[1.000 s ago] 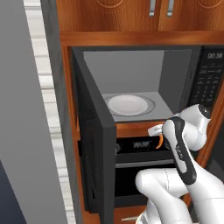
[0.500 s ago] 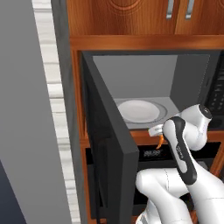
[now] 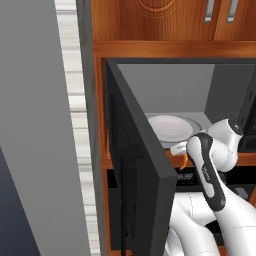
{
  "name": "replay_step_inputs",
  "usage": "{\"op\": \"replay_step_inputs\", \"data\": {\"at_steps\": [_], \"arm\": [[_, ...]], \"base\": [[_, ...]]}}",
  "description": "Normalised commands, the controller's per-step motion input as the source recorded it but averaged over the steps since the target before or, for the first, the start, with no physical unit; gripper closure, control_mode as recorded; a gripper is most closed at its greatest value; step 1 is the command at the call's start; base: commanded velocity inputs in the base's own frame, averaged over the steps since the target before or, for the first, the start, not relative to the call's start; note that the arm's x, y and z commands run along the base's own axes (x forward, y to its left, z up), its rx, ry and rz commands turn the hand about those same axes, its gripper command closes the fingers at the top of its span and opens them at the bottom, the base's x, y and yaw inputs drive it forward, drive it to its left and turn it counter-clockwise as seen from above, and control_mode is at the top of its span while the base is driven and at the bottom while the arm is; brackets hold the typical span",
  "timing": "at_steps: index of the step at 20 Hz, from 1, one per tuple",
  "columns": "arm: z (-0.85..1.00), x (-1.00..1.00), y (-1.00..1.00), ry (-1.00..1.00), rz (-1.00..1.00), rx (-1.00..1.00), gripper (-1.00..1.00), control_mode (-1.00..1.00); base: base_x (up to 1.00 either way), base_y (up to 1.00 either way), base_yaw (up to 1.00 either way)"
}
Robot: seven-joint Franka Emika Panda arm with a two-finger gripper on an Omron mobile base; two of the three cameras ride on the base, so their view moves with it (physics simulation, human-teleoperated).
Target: Transport the shrimp from the fridge to the microwave and turn on the microwave.
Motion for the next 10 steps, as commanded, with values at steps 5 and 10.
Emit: {"op": "replay_step_inputs", "data": {"at_steps": [5, 10], "arm": [[0.00, 0.10, 0.13, -0.01, 0.06, -0.07, 1.00, -1.00], [0.15, 0.00, 0.00, -0.12, 0.00, -0.02, 1.00, -1.00]], "base": [[0.00, 0.00, 0.00], [0.00, 0.00, 0.00]]}}
